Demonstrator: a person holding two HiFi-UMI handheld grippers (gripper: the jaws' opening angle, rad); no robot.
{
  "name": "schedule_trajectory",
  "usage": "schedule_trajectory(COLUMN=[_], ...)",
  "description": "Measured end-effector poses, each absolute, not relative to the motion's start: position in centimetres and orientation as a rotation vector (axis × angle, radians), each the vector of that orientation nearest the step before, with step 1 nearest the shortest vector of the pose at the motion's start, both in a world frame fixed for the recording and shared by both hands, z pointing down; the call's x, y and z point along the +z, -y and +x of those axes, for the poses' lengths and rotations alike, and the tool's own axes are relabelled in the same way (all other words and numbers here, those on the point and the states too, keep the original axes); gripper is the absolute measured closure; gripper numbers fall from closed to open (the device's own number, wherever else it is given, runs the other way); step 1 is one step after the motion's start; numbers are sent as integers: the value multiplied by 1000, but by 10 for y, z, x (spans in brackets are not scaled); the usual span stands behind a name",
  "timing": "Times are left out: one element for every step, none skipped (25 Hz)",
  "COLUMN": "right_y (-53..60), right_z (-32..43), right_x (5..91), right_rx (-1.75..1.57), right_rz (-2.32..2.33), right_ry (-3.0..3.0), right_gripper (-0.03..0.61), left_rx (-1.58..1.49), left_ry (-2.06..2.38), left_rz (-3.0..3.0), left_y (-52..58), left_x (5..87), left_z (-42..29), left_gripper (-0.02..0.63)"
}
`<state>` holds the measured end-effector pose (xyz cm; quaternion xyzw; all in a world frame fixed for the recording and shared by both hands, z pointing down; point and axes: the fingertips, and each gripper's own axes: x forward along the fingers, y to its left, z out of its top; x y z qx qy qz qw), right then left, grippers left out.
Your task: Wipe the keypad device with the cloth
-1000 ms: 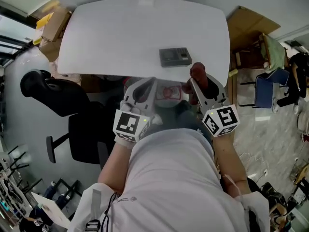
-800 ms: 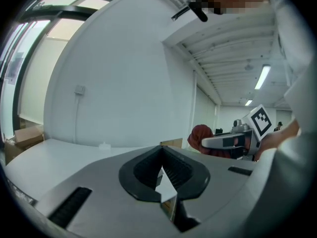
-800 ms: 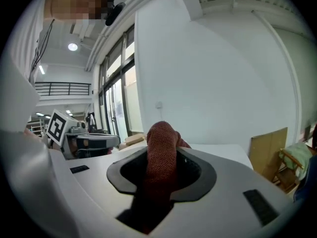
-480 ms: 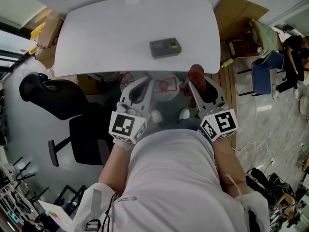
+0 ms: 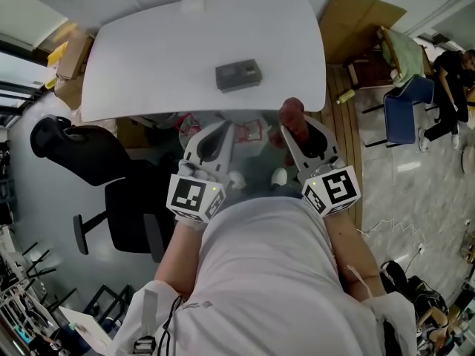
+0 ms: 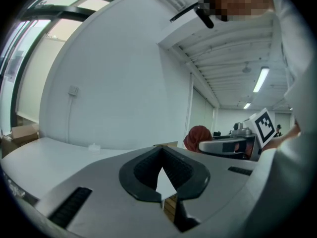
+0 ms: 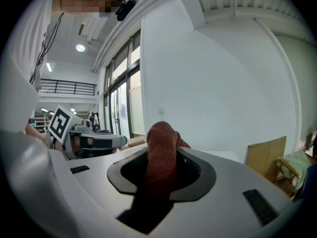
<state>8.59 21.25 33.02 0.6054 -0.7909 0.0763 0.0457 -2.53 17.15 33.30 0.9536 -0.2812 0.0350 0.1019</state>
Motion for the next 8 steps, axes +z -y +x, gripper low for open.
schedule_trajectory(right_y=[-212,-212,-211,-211,-211,-211,-210,-210], right_z=[88,90,92,93,94,95,96,98], right_x=[330,330,330,330,331,331,332,332], right_rx=[233,234,235,237,239,241,242,243], right_rz=[1845,1840,1836,1832,1827,1823,1818,1814], right_ry=[2420,2425,2430,2434,2438,2441,2443,2445], right_gripper=[445,445,445,445,445,445,445,445], left_rx=[109,114,121,132,145,158,168,178], left_ry=[839,847,856,866,875,884,893,901], left_rz=[2825,2832,2838,2843,2849,2856,2863,2870], left_y=[-172,-173,-173,-173,-174,-174,-174,-175], left_x=[332,332,332,332,333,333,334,334], left_z=[-23,-20,-19,-17,-16,-15,-14,-13], left_gripper=[603,603,603,603,603,603,603,603])
